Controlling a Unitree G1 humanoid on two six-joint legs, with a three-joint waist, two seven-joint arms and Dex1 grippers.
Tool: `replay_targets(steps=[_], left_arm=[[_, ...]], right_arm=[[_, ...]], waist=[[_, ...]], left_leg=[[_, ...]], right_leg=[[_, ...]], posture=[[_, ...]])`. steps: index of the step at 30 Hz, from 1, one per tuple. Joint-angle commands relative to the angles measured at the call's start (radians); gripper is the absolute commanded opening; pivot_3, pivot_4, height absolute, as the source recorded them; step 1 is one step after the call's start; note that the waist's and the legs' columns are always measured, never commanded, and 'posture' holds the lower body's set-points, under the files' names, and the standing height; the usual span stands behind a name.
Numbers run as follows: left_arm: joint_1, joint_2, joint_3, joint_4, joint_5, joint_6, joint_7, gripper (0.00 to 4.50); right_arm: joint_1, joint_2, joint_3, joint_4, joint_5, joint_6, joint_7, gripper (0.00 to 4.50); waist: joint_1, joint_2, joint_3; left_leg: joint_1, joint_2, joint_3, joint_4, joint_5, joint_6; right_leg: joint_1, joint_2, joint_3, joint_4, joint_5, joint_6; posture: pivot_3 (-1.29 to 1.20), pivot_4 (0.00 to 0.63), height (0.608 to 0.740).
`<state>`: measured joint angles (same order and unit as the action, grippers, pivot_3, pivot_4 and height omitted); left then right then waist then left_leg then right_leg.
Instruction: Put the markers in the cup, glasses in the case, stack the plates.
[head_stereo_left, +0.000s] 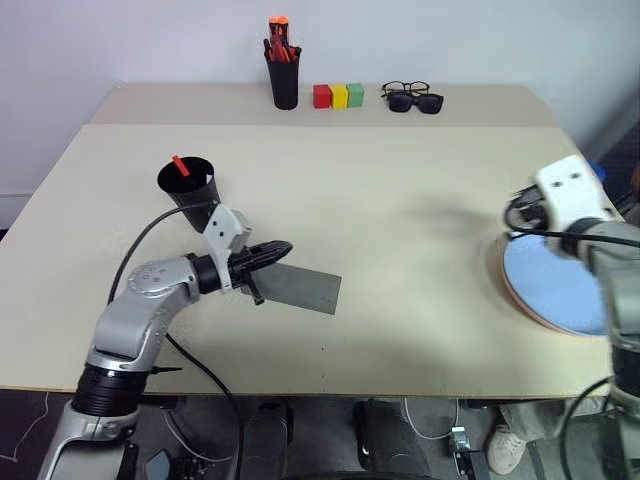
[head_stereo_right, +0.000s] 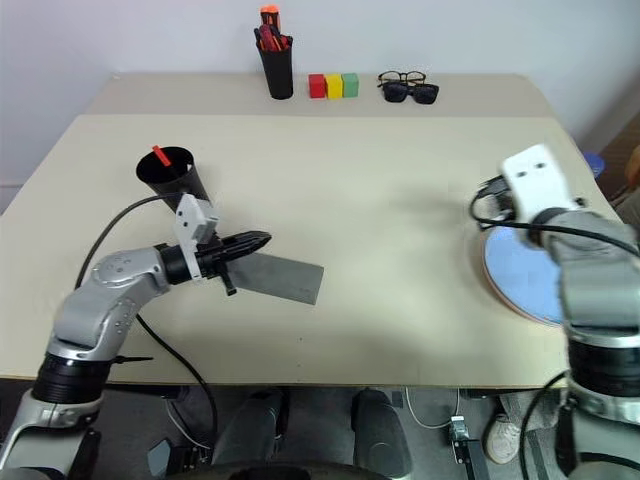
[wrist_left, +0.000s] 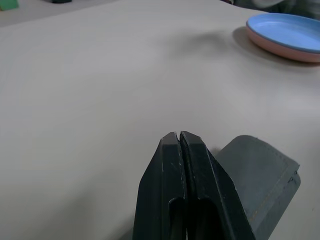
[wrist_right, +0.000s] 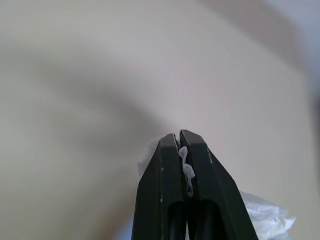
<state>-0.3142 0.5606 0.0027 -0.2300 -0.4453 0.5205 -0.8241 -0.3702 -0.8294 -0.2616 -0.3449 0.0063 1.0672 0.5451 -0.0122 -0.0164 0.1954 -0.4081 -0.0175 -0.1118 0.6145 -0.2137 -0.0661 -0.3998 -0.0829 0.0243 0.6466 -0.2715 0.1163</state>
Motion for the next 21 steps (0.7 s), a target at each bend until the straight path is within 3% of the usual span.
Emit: replay_targets(steps=[1, 3, 7, 15, 21], left_arm=[[0.006, 0.017, 0.026, -0.022, -0.016, -0.003, -0.01, 0.0], [0.012, 0.023, 0.033, -0.028, -0.019, 0.002, -0.008, 0.0], [0.037, 0.033, 0.071, -0.057, -0.027, 0.023, 0.027, 0.0], [0.279, 0.06, 0.319, -0.192, -0.09, 0.035, 0.106, 0.0], [0.401, 0.071, 0.421, -0.226, -0.087, 0.022, 0.148, 0.0]], right_arm=[[0.099, -0.071, -0.042, -0.054, 0.011, 0.039, 0.03, 0.54], [0.129, -0.095, -0.044, -0.051, 0.012, 0.028, 0.033, 1.27], [0.096, -0.097, -0.004, -0.035, 0.017, -0.071, 0.032, 3.29], [-0.019, 0.089, 0.048, 0.044, 0.163, -0.404, 0.109, 3.29], [-0.036, 0.166, 0.111, 0.138, 0.234, -0.452, 0.166, 3.29]], waist=[[-0.001, 0.0, 0.0], [-0.004, 0.0, 0.0], [-0.018, 0.002, 0.0], [-0.033, 0.002, 0.0], [-0.013, 0.002, 0.0]], left_leg=[[0.0, 0.0, 0.0, 0.0, 0.0, 0.0], [0.0, 0.0, 0.0, 0.0, 0.0, 0.0], [0.001, 0.001, 0.001, 0.0, 0.0, 0.0], [0.001, 0.002, 0.001, -0.001, 0.0, 0.0], [0.0, 0.0, 0.001, 0.001, 0.0, 0.0]], right_leg=[[0.0, 0.0, 0.0, 0.0, 0.0, 0.0], [0.0, 0.0, 0.0, 0.0, 0.0, 0.0], [0.0, 0.0, 0.001, 0.001, 0.0, 0.0], [0.0, 0.001, 0.001, 0.001, 0.0, 0.0], [0.0, -0.001, 0.001, -0.001, 0.0, -0.001]], posture=[[0.0, 0.15, 0.74], [0.0, 0.15, 0.74], [0.0, 0.15, 0.74], [0.0, 0.15, 0.74], [0.0, 0.15, 0.74]])
